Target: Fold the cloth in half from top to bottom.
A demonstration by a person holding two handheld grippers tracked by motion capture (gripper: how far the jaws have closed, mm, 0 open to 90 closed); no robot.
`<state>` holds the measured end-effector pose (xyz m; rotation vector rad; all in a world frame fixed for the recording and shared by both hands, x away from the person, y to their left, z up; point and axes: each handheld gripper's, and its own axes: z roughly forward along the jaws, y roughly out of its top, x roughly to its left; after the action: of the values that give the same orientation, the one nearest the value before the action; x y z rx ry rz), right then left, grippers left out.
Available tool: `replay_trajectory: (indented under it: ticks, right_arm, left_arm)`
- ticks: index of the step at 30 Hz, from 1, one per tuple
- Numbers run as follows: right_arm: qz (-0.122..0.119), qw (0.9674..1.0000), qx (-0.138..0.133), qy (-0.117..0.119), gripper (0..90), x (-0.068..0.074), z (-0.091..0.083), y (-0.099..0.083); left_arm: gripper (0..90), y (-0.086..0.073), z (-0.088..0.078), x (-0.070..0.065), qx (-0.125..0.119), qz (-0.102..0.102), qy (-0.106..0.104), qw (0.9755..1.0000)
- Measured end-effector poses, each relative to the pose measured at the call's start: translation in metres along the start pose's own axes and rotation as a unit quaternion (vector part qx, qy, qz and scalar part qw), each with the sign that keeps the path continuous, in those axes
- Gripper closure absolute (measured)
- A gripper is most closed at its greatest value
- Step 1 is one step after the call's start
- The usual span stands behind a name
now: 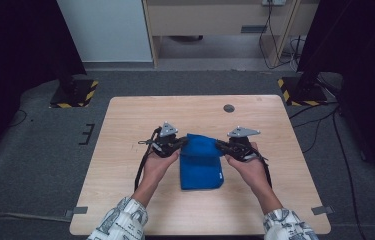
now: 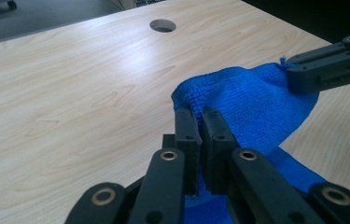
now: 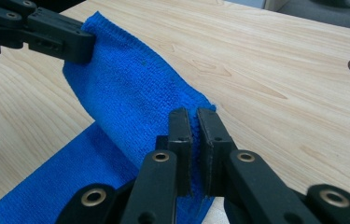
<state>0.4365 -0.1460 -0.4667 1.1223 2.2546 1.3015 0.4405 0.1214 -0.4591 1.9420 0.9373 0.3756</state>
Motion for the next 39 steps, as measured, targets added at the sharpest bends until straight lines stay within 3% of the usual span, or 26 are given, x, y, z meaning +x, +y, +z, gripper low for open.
replay_trajectory:
  ticks: [26, 30, 33, 39]
  right_arm:
    - [-0.002, 0.9995, 0.020, 0.023, 84.6, 0.011, 0.007, -0.020]
    - [-0.002, 0.9994, 0.025, 0.023, 84.7, 0.012, 0.007, -0.021]
    - [-0.004, 0.9993, 0.030, 0.022, 84.7, 0.011, 0.008, -0.025]
    - [-0.003, 0.9992, 0.033, 0.024, 84.7, 0.012, 0.009, -0.031]
  left_arm:
    - [81.7, -0.034, -0.003, 0.002, 0.017, -0.024, -0.008, 0.9995]
    - [73.8, -0.039, -0.003, 0.003, 0.020, -0.033, -0.014, 0.9992]
    - [56.5, -0.043, -0.003, 0.003, 0.022, -0.043, -0.009, 0.9988]
    - [39.5, -0.046, -0.007, 0.004, 0.017, -0.058, -0.023, 0.9979]
